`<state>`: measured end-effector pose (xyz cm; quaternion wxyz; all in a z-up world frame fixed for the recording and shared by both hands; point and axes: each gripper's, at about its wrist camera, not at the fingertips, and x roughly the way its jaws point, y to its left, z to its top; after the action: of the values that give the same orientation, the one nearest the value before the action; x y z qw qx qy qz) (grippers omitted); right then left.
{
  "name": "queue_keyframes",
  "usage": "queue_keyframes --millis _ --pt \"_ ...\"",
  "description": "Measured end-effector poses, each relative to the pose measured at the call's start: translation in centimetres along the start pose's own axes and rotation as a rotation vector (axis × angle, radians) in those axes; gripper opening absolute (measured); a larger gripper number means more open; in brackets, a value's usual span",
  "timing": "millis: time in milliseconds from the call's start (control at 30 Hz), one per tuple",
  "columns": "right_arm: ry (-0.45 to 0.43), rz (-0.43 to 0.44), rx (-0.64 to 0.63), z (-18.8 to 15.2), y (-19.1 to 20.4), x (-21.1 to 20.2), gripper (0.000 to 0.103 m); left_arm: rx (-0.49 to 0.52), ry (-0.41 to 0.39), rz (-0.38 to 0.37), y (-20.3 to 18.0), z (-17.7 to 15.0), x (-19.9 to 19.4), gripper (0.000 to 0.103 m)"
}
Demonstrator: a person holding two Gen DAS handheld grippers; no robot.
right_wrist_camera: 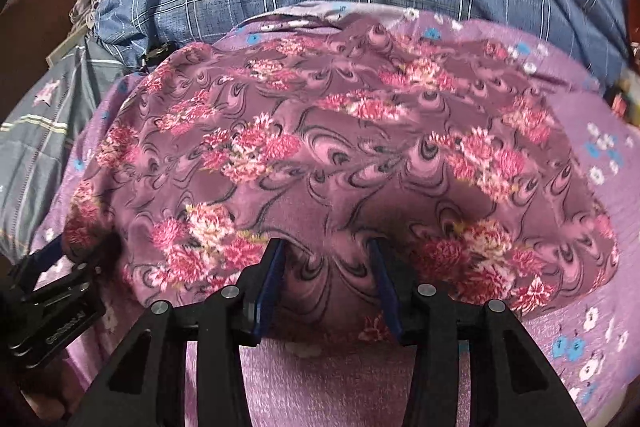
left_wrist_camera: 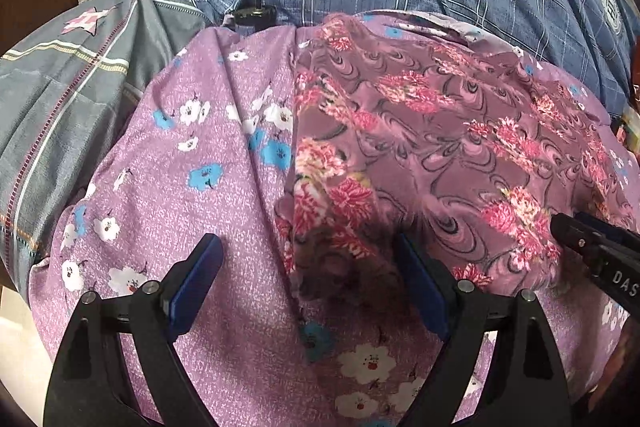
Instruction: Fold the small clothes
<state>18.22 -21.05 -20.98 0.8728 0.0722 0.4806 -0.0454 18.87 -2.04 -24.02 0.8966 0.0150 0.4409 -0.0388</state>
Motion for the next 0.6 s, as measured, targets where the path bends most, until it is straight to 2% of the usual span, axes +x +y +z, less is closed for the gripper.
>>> queue_keyframes --millis 67,167,267,367,467,533,600 --pt "0.005 0.028 0.011 -0.1 -0.6 -0.5 0.045 -0.012 -0.011 -0.014 0.2 0.1 -0.4 0.088" --pt "-0.041 0.101 0.057 0.0 -2.1 -2.0 0.046 -0.057 -0.045 -0.040 1.0 0.5 -1.5 0.088" --pt "-0.076 0.166 0.098 0.3 -3.1 -3.0 0.046 -0.170 -0.051 -0.076 3.1 0.5 -2.0 0.088" --pt "-0.103 0.231 0.109 0.5 -3.0 -3.4 0.048 -0.267 -0.057 -0.070 5.4 0.0 -2.2 0.088" --pt "-0.113 0.288 0.076 0.5 -1.7 -3.4 0.038 -0.360 -0.037 -0.120 7.3 -0.8 -2.2 0.088" --pt "-0.100 0.290 0.039 0.5 -0.7 -2.8 0.021 -0.388 -0.010 -0.159 7.7 -1.3 -2.4 0.087" --pt "-0.069 0.274 0.012 0.4 0.3 -1.8 0.020 -0.408 0.004 -0.224 7.4 -2.6 -3.0 0.086"
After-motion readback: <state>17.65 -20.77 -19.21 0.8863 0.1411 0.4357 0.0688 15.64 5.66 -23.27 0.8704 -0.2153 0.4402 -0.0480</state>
